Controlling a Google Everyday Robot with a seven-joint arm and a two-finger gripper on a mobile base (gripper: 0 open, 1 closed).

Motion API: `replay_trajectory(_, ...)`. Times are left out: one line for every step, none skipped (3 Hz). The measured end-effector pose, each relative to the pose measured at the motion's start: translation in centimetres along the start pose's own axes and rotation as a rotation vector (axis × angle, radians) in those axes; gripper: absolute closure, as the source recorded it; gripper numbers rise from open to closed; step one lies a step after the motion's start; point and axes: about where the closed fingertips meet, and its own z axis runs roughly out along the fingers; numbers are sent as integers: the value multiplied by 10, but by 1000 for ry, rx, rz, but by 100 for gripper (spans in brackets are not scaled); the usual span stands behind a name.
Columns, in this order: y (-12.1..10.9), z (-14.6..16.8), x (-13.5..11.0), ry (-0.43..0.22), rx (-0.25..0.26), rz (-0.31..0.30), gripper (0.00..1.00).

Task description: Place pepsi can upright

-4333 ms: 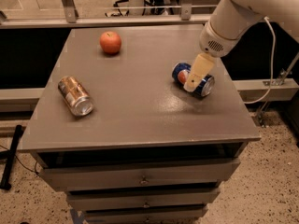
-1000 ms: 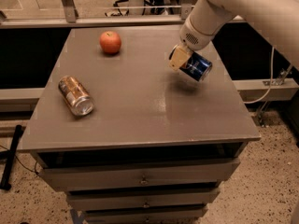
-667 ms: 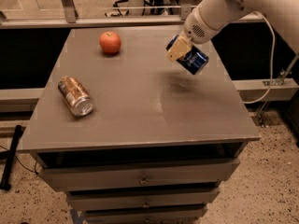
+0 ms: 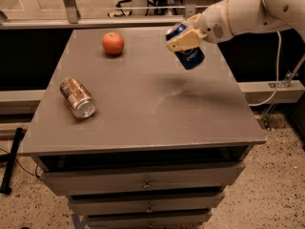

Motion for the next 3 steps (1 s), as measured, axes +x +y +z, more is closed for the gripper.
replay_trajectory(8, -9, -9, -195, -69, -19, 100)
replay_trajectory(16, -18, -5, -336, -129, -20, 100)
replay_trajectory(21, -23, 9, -436, -181, -6, 100)
